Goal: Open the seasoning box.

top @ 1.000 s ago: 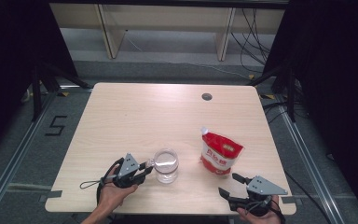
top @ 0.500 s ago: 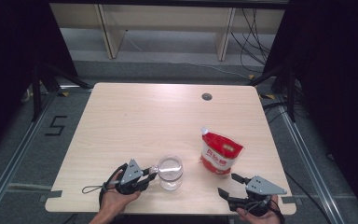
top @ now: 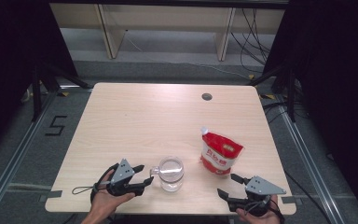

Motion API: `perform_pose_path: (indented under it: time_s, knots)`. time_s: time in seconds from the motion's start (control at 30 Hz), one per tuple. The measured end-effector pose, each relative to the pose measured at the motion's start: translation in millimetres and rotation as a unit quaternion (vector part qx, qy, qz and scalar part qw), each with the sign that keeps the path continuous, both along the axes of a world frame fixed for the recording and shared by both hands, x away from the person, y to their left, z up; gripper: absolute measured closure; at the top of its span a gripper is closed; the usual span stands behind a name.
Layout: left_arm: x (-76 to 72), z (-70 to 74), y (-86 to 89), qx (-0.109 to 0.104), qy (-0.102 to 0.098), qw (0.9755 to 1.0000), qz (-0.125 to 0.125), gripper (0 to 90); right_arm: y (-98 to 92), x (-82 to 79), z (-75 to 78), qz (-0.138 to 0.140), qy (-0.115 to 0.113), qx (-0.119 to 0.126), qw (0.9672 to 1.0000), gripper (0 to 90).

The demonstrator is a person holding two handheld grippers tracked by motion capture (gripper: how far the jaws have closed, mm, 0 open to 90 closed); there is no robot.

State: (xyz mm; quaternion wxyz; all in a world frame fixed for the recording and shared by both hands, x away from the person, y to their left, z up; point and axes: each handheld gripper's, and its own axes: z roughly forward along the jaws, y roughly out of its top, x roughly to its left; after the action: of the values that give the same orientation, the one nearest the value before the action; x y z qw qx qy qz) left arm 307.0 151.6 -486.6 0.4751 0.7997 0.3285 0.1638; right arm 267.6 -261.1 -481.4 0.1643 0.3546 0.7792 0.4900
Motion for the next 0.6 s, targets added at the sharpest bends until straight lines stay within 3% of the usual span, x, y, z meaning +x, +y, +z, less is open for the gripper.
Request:
perform_pose_path:
  time_s: [0.07, 0.1, 0.2, 0.27, 0.3, 0.4, 0.43, 0.47, 0.6]
  knots:
    - [-2.1, 6.0, 3.3, -0.003, -0.005, 1.0, -0.004, 42.1, -0.5, 2.2, -0.9, 0.004, -0.016, -0.009, 0.9998, 26.7]
    - [-4.2, 8.4, 3.5, -0.017, 0.001, 0.9999, 0.0, 42.2, 0.0, 2.3, -1.0, 0.009, -0.013, -0.007, 0.9998, 26.7]
    - [-7.9, 17.3, 6.7, -0.028, -0.006, 0.9995, -0.011, 45.6, 1.0, 2.2, -1.6, 0.005, -0.016, -0.01, 0.9998, 26.7]
    - [-10.6, 21.0, 7.0, -0.037, -0.005, 0.9992, -0.013, 51.4, 2.3, 1.9, -1.0, 0.012, -0.009, -0.009, 0.9999, 26.7]
    - [-10.4, 22.9, 8.0, -0.038, -0.013, 0.9989, -0.023, 54.4, 2.2, 2.6, -1.1, 0.011, -0.016, -0.016, 0.9997, 26.7]
    - [-11.3, 27.8, 8.1, -0.045, -0.019, 0.9985, -0.025, 67.8, 4.5, 2.4, -1.5, 0.013, -0.015, -0.007, 0.9998, 26.7]
    - [-10.9, 29.6, 7.7, -0.046, -0.028, 0.9983, -0.023, 72.2, 4.9, 2.2, -1.3, 0.015, -0.012, -0.006, 0.9998, 26.7]
    - [-10.0, 31.5, 7.7, -0.044, -0.035, 0.9982, -0.021, 76.3, 4.4, 3.4, -1.5, 0.015, -0.028, -0.015, 0.9994, 26.8]
    - [-5.0, 38.7, 2.0, -0.062, -0.037, 0.9973, -0.015, 86.4, 5.9, 2.3, -0.7, 0.017, -0.023, -0.013, 0.9995, 27.1]
